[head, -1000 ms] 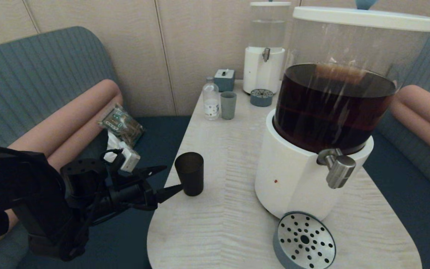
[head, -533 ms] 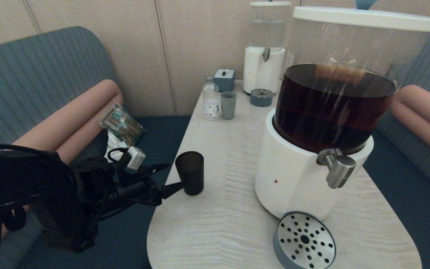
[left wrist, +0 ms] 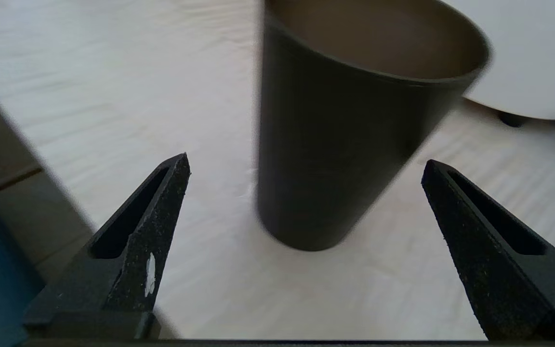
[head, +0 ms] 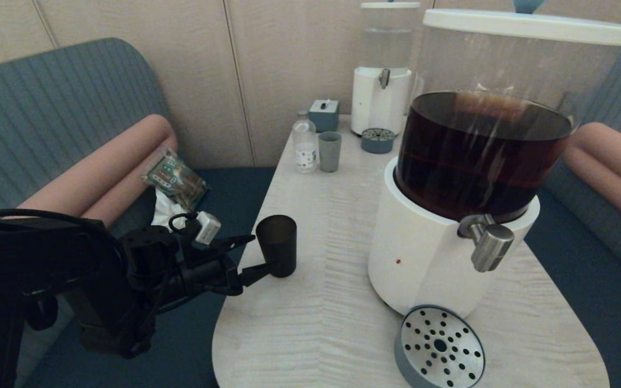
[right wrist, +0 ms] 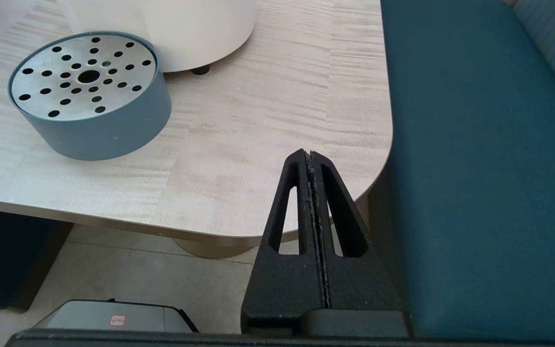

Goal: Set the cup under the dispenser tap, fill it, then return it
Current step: Pick up the cup

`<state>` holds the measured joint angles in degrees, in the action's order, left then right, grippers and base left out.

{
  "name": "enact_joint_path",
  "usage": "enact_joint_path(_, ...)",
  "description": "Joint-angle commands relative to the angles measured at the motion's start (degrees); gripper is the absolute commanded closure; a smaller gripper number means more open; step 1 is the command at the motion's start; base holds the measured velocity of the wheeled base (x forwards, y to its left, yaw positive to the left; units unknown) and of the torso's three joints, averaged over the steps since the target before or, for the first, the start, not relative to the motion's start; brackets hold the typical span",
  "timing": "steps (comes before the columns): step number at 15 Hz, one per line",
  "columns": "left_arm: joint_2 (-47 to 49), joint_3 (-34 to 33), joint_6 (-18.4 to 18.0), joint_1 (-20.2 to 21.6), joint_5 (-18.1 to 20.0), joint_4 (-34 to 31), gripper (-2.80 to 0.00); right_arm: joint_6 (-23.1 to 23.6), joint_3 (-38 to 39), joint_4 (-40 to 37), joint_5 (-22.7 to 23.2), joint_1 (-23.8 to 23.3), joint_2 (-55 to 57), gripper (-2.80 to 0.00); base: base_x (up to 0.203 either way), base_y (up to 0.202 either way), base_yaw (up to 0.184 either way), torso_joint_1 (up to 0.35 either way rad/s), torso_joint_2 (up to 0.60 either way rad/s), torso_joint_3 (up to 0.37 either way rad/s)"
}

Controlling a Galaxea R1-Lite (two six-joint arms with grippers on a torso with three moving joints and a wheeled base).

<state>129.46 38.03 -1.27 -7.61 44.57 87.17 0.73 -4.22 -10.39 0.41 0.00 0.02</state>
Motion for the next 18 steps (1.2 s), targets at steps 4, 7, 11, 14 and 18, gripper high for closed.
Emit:
enact_joint_path(4,-0.16,0.87,0.04,-2.51,0.17,0.49,-2.8,-0.02,0.0,-0.07,0.02,0.0,-0.02,0.0,0.0,0.0,0.0,0.0,0.0,0.0)
enact_joint_path(7,0.86,2.79,0.29,-2.62,-0.01,0.49,-2.8,-0.02,0.0,-0.07,0.02,0.0,-0.02,0.0,0.0,0.0,0.0,0.0,0.0,0.0)
enact_joint_path(11,3.65,6.39,0.56,-2.58,-0.44,0.49,-2.8,-0.02,0.0,-0.07,0.02,0.0,-0.02,0.0,0.0,0.0,0.0,0.0,0.0,0.0)
enact_joint_path(14,4.67,7.95,0.56,-2.77,-1.68,0.49,-2.8,-0.02,0.0,-0.07,0.02,0.0,-0.02,0.0,0.0,0.0,0.0,0.0,0.0,0.0)
enact_joint_path(18,5.01,9.23,0.65,-3.11,-2.61,0.49,-2.8,-0.02,0.0,-0.07,0.02,0.0,-0.02,0.0,0.0,0.0,0.0,0.0,0.0,0.0)
